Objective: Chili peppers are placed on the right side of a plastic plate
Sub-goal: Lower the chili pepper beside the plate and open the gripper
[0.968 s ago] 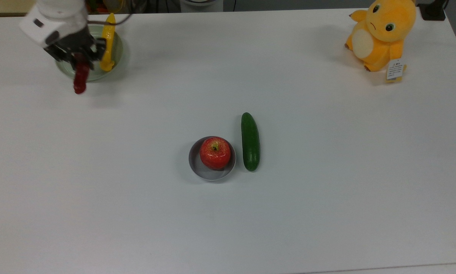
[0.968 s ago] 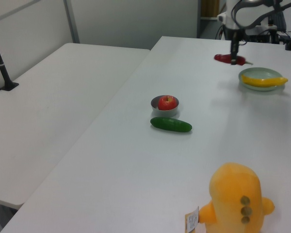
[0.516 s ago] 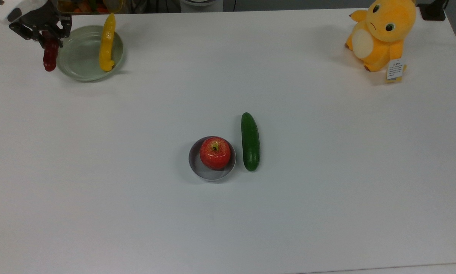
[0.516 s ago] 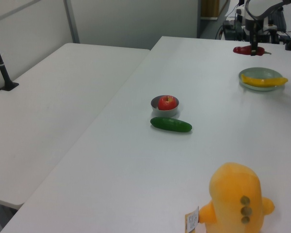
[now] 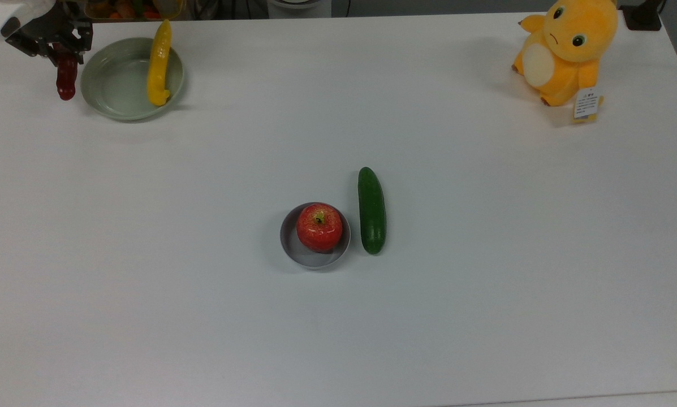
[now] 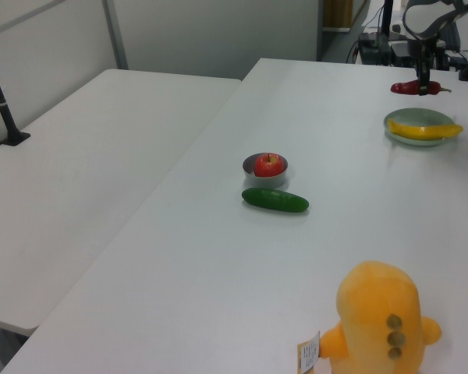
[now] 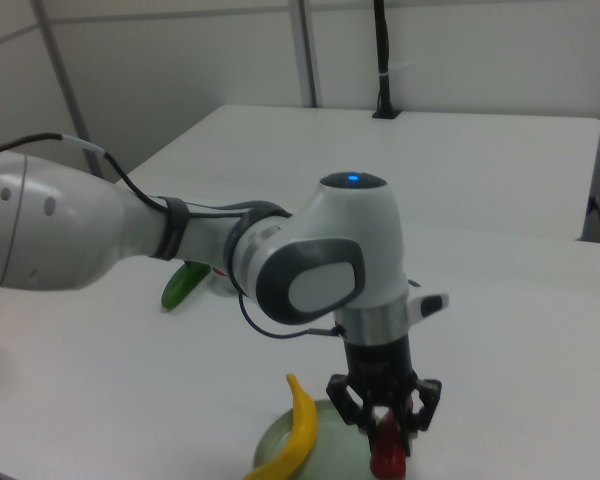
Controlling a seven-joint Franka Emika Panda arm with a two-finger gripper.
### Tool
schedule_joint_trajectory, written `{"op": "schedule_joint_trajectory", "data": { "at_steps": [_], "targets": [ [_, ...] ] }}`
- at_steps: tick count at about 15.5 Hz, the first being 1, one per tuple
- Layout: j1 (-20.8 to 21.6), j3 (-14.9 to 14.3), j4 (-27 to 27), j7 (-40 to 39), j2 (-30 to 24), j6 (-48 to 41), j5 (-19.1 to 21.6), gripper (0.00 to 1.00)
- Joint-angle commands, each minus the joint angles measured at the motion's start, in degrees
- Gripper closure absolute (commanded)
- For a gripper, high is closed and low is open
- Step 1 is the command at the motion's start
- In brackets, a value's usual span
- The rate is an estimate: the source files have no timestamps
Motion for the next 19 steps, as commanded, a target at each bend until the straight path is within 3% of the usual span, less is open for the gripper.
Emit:
{"op": "schedule_joint_trajectory", "data": {
  "at_steps": [1,8,9,10,11,12,19],
  "targets": [
    [-1.4,-0.2,-0.3,-0.6,2.2,6.0,0.8,1.00],
    [-3.0,-0.1,-0.3,-0.6,5.2,7.2,1.3,0.97],
    [-3.0,-0.1,-0.3,-0.6,5.3,7.2,1.3,0.87],
    [-3.0,-0.1,-0.2,-0.5,5.3,7.2,1.3,0.55],
    [-2.9,-0.1,-0.2,-0.5,5.3,7.3,1.3,0.08],
    [-2.8,0.0,-0.2,-0.5,5.3,7.3,1.2,0.00],
    [-2.4,-0.1,0.2,0.1,4.8,6.5,1.3,0.00]
  ]
}}
